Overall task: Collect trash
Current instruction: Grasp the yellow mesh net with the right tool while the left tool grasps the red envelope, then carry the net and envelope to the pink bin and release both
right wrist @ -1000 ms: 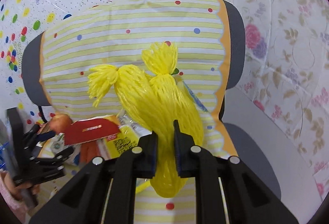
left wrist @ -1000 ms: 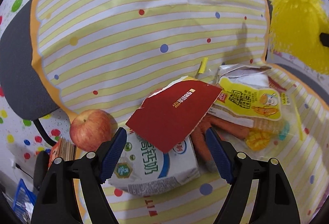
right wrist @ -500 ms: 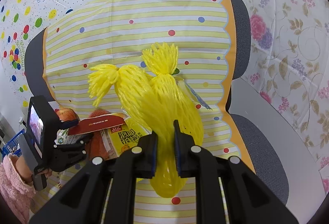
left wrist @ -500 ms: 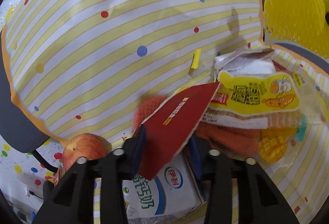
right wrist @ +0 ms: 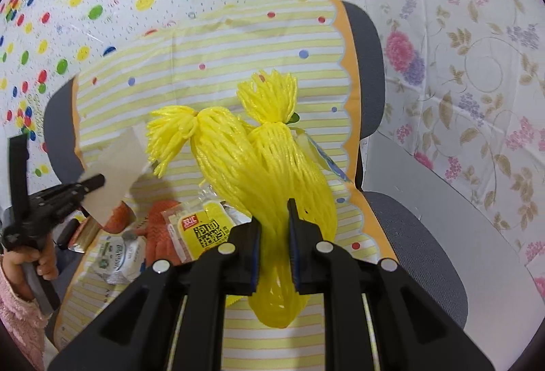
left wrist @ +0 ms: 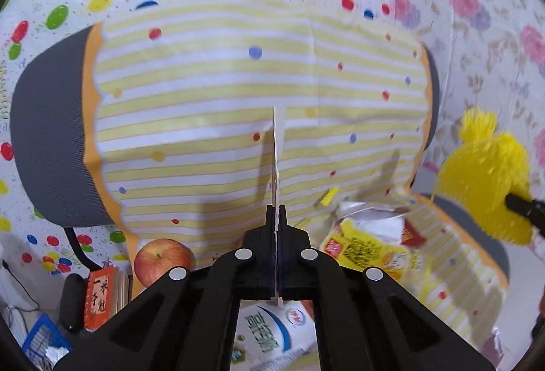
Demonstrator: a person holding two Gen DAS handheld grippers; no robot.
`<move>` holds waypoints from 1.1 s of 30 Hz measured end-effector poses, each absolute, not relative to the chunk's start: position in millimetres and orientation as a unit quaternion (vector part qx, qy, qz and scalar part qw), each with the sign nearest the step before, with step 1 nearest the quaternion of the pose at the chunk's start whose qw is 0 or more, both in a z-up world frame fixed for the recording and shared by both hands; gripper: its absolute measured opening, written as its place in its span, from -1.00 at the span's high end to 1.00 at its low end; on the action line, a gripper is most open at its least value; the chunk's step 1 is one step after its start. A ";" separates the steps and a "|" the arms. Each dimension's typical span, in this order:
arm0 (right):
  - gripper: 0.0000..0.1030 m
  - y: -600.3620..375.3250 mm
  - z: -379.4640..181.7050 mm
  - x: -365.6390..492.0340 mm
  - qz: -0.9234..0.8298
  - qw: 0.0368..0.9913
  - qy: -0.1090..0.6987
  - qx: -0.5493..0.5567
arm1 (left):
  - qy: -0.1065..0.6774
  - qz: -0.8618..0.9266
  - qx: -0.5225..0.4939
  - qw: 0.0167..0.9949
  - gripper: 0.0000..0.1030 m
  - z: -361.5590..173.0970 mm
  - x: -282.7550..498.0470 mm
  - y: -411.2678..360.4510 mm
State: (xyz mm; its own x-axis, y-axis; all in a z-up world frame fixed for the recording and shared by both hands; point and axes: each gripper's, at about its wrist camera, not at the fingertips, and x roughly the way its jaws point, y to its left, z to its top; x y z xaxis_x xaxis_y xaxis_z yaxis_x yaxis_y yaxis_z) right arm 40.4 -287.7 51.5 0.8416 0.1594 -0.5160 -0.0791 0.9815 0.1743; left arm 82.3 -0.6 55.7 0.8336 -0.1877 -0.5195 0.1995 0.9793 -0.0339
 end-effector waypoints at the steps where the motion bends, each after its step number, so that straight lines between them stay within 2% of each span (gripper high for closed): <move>1: 0.74 -288.0 53.1 35.6 0.065 0.958 0.271 0.075 | 0.266 -0.108 0.003 0.958 0.99 59.8 73.4 -1.3; 8: 0.74 -296.6 50.2 -2.7 0.068 0.951 0.281 0.112 | 0.264 -0.134 0.009 0.955 0.99 54.3 12.4 -32.1; 12: 0.74 -303.9 37.0 -29.7 0.057 0.947 0.297 0.111 | 0.274 -0.160 0.020 0.948 0.99 33.6 -20.0 -56.2; 33: 0.73 -368.6 6.6 -175.6 -0.060 0.941 0.302 0.143 | 0.269 -0.326 0.023 0.906 0.99 0.8 -132.0 -157.1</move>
